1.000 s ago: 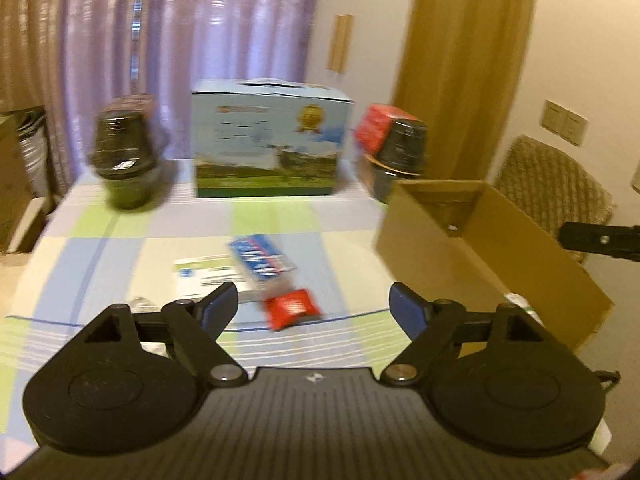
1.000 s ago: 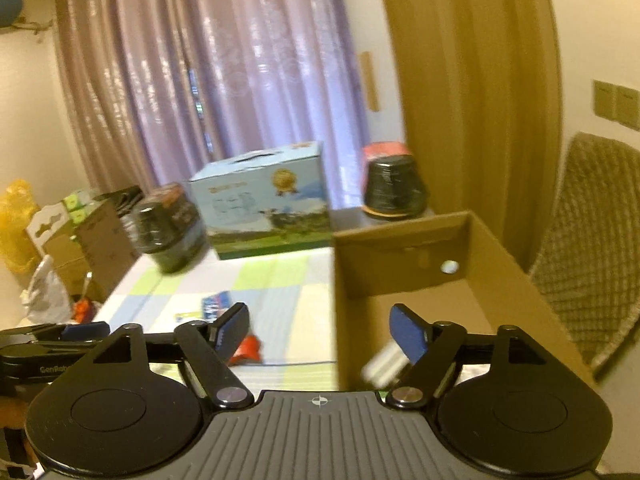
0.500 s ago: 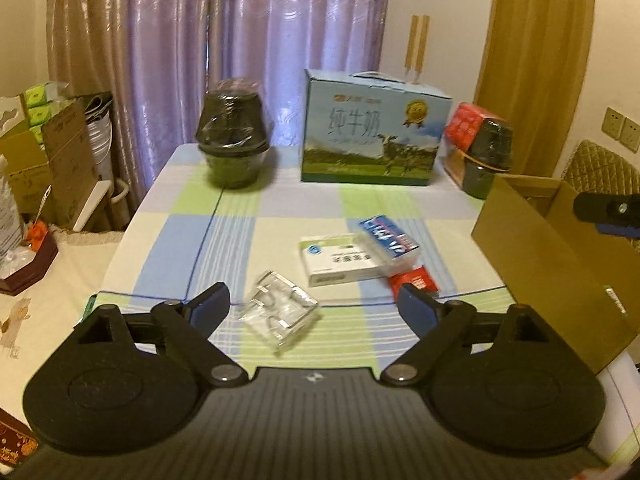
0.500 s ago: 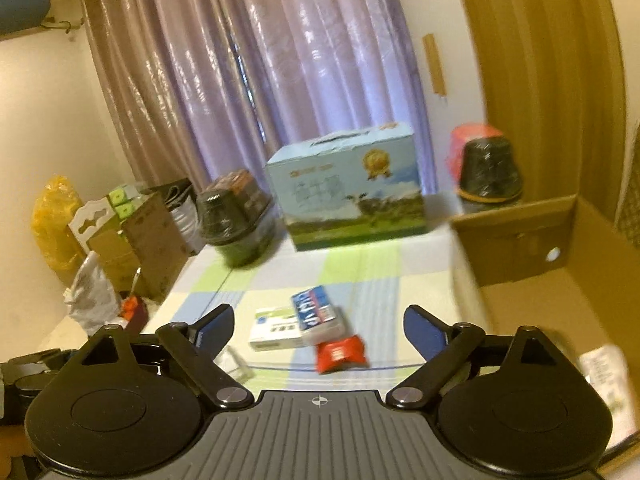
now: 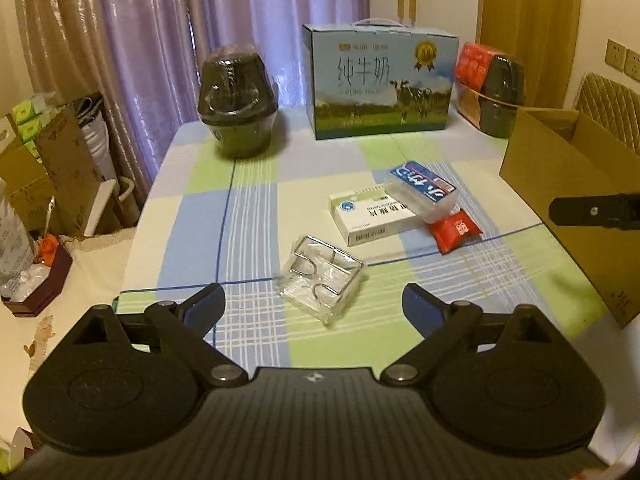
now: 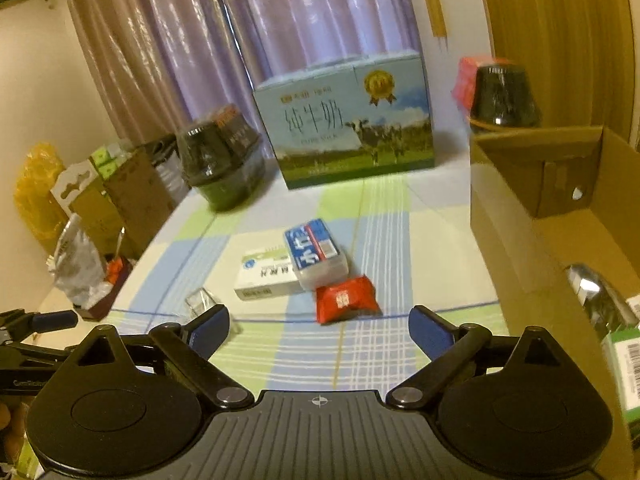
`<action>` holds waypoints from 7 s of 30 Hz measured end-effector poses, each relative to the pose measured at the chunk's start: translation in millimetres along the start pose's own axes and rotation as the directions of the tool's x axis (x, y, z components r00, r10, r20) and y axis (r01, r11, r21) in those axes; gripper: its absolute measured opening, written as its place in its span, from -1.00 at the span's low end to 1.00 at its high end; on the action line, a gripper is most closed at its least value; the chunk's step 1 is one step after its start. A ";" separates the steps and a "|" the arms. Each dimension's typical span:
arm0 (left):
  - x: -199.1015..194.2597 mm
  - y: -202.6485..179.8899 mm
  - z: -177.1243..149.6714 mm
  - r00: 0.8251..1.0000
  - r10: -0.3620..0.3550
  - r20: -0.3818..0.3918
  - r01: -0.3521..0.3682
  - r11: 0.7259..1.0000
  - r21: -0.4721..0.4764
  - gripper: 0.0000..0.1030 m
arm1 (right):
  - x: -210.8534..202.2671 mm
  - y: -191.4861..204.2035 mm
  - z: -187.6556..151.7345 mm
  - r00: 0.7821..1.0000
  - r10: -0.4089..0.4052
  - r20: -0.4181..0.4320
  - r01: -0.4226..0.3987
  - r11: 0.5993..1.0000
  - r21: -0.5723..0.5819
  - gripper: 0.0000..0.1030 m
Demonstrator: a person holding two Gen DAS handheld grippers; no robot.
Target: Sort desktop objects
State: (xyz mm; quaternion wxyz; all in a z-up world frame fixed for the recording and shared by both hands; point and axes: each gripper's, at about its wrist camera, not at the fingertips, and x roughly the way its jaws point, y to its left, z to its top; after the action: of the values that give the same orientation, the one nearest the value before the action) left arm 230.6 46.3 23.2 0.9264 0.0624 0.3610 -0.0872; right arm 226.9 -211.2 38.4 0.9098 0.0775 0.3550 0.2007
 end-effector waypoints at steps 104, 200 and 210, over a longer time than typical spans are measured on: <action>100.2 39.9 -14.0 0.990 0.010 -0.142 -0.039 0.979 -0.201 0.81 | 173.4 65.2 -24.8 0.916 0.256 -0.308 -0.346 0.894 -0.286 -0.34; 37.2 -73.3 -89.9 1.000 -0.018 -0.014 0.018 0.999 -0.029 0.60 | 32.3 5.6 -113.9 0.990 -0.140 -0.004 0.138 0.978 -0.158 -0.30; 41.1 -85.2 -91.5 0.998 0.056 -0.013 -0.055 0.998 0.027 0.31 | 33.3 -1.8 -111.1 0.990 -0.139 -0.018 0.136 0.983 -0.122 -0.30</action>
State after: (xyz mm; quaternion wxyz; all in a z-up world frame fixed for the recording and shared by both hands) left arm 182.6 -25.4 -76.1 0.9251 0.0853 0.3642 -0.0659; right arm 174.5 -199.1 -64.3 0.9197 -0.0050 0.3587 0.1593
